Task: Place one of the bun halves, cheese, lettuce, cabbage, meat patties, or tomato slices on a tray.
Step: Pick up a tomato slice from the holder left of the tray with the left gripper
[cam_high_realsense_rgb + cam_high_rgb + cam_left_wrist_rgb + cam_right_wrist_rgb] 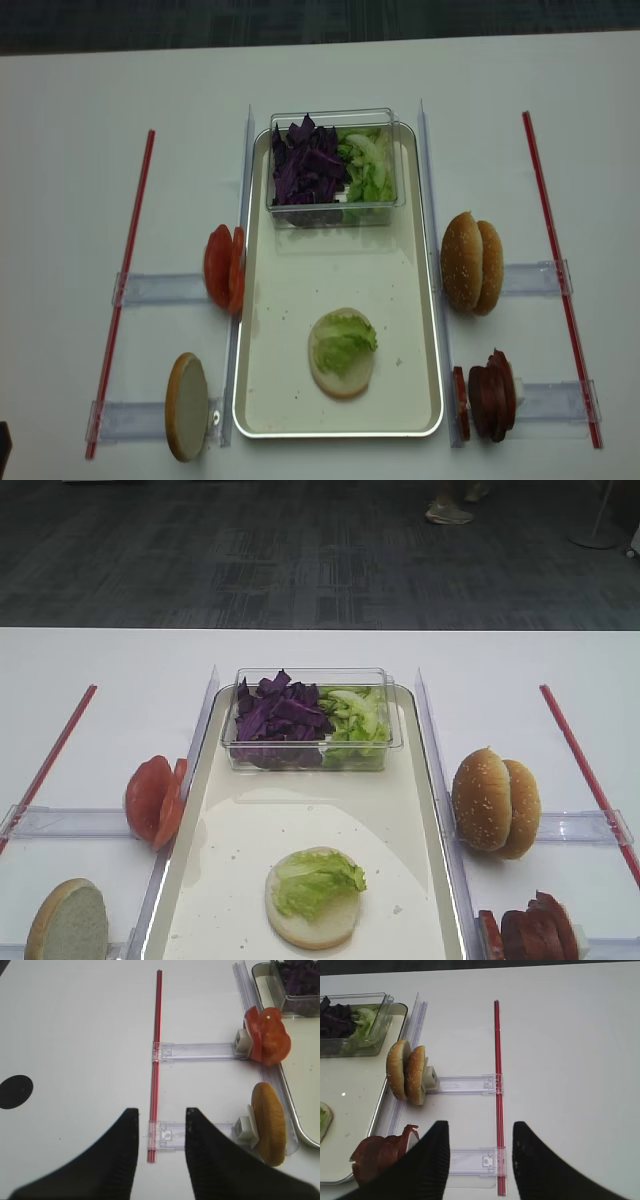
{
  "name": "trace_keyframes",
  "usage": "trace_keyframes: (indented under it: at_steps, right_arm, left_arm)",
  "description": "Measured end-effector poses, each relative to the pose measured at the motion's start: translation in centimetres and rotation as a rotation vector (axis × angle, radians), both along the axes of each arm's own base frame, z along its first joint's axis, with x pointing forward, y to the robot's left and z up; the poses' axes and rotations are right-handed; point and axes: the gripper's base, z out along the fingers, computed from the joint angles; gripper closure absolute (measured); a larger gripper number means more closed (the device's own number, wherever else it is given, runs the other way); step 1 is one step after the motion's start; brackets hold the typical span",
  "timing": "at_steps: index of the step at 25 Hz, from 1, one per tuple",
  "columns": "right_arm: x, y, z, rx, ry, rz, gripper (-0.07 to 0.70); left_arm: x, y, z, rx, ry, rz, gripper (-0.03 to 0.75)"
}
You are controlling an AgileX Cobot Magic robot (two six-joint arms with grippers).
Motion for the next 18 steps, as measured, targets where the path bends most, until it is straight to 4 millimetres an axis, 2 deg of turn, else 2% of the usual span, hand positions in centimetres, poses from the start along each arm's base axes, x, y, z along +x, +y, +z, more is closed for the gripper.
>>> trace_keyframes:
  at_steps: [18]
  right_arm:
    - [-0.02, 0.00, -0.03, -0.002, 0.004, 0.001, 0.295]
  left_arm:
    - [0.00, 0.00, 0.00, 0.000, 0.000, 0.000, 0.492]
